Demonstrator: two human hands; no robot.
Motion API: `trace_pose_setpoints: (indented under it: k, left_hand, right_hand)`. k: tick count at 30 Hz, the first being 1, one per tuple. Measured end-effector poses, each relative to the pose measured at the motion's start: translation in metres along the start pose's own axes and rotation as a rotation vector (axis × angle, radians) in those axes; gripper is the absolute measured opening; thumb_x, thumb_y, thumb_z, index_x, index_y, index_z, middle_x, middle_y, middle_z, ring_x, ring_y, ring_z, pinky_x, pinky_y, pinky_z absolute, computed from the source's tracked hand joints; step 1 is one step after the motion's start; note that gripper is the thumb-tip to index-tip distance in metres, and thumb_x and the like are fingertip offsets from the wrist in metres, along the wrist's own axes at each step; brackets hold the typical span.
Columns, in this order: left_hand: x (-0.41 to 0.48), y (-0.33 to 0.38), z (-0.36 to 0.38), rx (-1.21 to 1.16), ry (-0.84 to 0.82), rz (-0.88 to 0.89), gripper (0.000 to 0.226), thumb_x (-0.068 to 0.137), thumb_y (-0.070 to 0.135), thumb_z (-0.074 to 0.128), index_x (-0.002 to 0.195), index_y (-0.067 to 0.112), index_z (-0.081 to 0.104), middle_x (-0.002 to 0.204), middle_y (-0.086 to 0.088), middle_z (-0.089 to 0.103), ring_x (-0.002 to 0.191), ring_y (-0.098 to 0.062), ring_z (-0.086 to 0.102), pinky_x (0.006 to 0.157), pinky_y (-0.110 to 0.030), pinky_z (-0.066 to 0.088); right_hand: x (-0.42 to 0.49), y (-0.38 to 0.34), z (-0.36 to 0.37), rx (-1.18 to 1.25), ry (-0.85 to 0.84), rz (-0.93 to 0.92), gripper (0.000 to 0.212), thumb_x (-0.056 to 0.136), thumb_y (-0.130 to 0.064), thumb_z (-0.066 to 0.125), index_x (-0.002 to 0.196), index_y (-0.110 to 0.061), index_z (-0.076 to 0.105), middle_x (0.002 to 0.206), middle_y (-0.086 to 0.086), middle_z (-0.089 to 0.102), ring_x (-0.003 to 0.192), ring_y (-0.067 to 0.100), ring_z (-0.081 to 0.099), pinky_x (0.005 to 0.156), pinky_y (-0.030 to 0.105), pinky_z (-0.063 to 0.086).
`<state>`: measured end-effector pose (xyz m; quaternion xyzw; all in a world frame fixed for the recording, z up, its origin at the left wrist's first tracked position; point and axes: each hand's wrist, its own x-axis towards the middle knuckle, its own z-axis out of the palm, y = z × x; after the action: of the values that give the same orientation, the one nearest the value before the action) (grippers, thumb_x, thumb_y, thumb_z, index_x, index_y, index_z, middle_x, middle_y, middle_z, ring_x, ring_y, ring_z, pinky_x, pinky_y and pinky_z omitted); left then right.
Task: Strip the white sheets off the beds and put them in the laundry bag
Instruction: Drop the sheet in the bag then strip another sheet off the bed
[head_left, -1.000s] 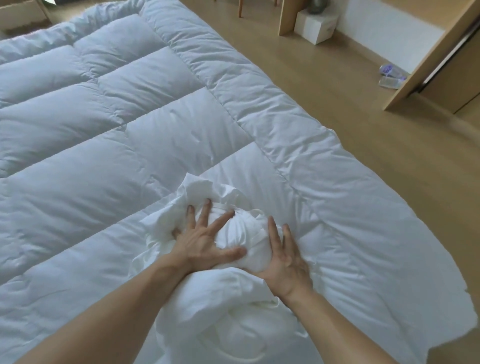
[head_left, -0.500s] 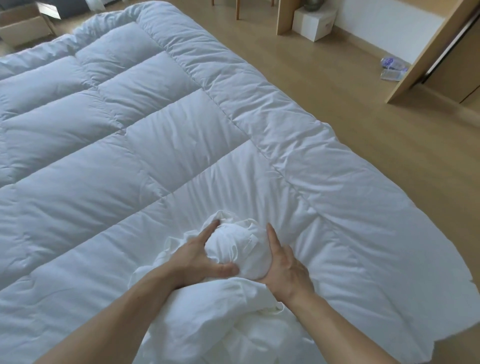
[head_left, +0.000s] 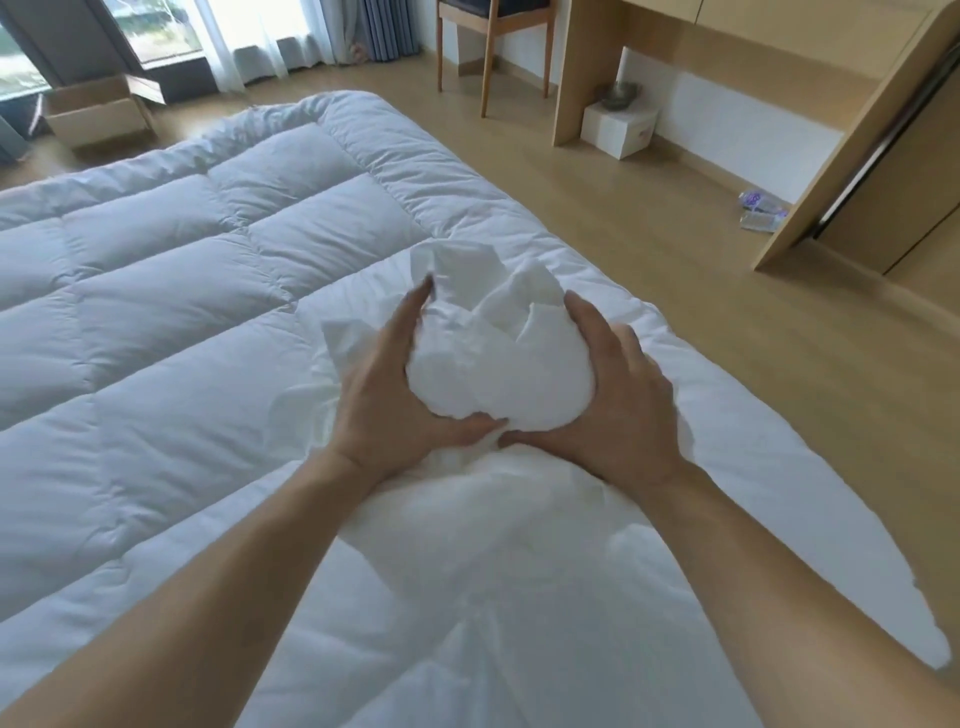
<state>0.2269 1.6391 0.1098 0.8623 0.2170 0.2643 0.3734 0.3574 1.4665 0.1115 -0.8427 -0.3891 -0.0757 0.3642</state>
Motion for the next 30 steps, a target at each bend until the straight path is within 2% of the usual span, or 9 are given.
trace_pose_setpoints:
  k: [3, 6, 9, 13, 16, 18, 21, 26, 30]
  left_hand:
    - [-0.055, -0.029, 0.012, 0.037, 0.029, -0.040, 0.126, 0.039, 0.069, 0.078, 0.148, 0.038, 0.023, 0.138, 0.011, 0.045, 0.124, -0.002, 0.045, 0.100, -0.021, 0.038]
    - [-0.154, -0.064, 0.033, 0.163, -0.129, -0.203, 0.129, 0.034, 0.073, 0.076, 0.147, 0.056, 0.016, 0.124, 0.007, 0.058, 0.109, -0.021, 0.062, 0.087, -0.033, 0.052]
    - [-0.200, -0.076, 0.052, 0.348, -0.256, -0.139, 0.130, 0.033, 0.081, 0.070, 0.149, 0.045, 0.025, 0.103, 0.009, 0.065, 0.089, -0.022, 0.070, 0.067, -0.039, 0.060]
    - [-0.162, -0.065, 0.048, 0.143, -0.260, -0.292, 0.086, 0.054, 0.080, 0.066, 0.130, 0.042, 0.053, 0.105, 0.028, 0.061, 0.103, -0.009, 0.063, 0.093, -0.033, 0.048]
    - [-0.141, -0.058, 0.050, 0.166, -0.251, -0.391, 0.057, 0.065, 0.084, 0.048, 0.106, 0.045, 0.056, 0.098, 0.021, 0.062, 0.101, -0.016, 0.060, 0.089, -0.034, 0.045]
    - [-0.135, -0.060, 0.053, 0.194, -0.265, -0.462, 0.062, 0.068, 0.089, 0.036, 0.097, 0.039, 0.059, 0.094, 0.015, 0.065, 0.098, -0.020, 0.061, 0.088, -0.037, 0.046]
    - [-0.126, -0.065, 0.052, 0.183, -0.273, -0.590, 0.091, 0.063, 0.098, 0.022, 0.102, 0.029, 0.067, 0.094, 0.005, 0.071, 0.099, -0.022, 0.064, 0.089, -0.041, 0.047]
    - [-0.103, -0.060, 0.053, 0.235, -0.385, -0.690, 0.086, 0.070, 0.089, 0.022, 0.110, 0.026, 0.063, 0.109, -0.001, 0.069, 0.109, -0.025, 0.060, 0.095, -0.041, 0.044]
    - [-0.088, -0.060, 0.052, 0.109, -0.195, -0.875, 0.073, 0.090, 0.066, 0.045, 0.149, 0.026, 0.029, 0.128, -0.010, 0.063, 0.120, -0.031, 0.056, 0.103, -0.045, 0.039]
  right_hand:
    - [-0.039, 0.008, 0.028, -0.127, 0.002, -0.115, 0.117, 0.050, -0.090, 0.063, 0.146, -0.028, 0.036, 0.099, 0.008, 0.061, 0.082, 0.031, 0.061, 0.074, 0.040, 0.051]
    - [-0.140, 0.024, 0.056, -0.126, -0.219, -0.024, 0.117, 0.053, -0.094, 0.058, 0.150, -0.035, 0.027, 0.093, 0.006, 0.061, 0.075, 0.033, 0.063, 0.070, 0.043, 0.056]
    - [-0.200, 0.037, 0.058, -0.051, -0.361, 0.123, 0.120, 0.041, -0.094, 0.062, 0.143, -0.037, 0.036, 0.093, -0.002, 0.060, 0.075, 0.025, 0.066, 0.071, 0.040, 0.059]
    - [-0.162, 0.032, 0.049, 0.014, -0.572, 0.338, 0.125, 0.032, -0.093, 0.066, 0.143, -0.050, 0.028, 0.126, -0.012, 0.057, 0.109, 0.017, 0.063, 0.092, 0.034, 0.049]
    - [-0.139, 0.030, 0.049, 0.023, -0.600, 0.396, 0.121, 0.043, -0.106, 0.033, 0.149, -0.049, 0.024, 0.135, -0.009, 0.049, 0.123, 0.019, 0.051, 0.105, 0.034, 0.035]
    - [-0.139, 0.028, 0.051, 0.033, -0.544, 0.420, 0.116, 0.051, -0.105, 0.005, 0.152, -0.048, 0.018, 0.135, -0.008, 0.045, 0.131, 0.016, 0.041, 0.115, 0.036, 0.019]
    - [-0.139, 0.020, 0.054, 0.065, -0.501, 0.460, 0.116, 0.050, -0.104, -0.001, 0.152, -0.050, 0.008, 0.146, -0.008, 0.034, 0.142, 0.012, 0.026, 0.120, 0.041, 0.006]
    - [-0.128, 0.023, 0.063, -0.107, -0.553, 0.404, 0.147, 0.025, -0.109, 0.016, 0.155, -0.041, 0.005, 0.150, -0.003, 0.030, 0.141, 0.021, 0.032, 0.113, 0.046, 0.026]
    - [-0.107, 0.026, 0.068, -0.116, -0.653, 0.444, 0.130, 0.031, -0.104, 0.032, 0.146, -0.044, 0.020, 0.129, -0.004, 0.045, 0.129, 0.022, 0.045, 0.111, 0.044, 0.028]
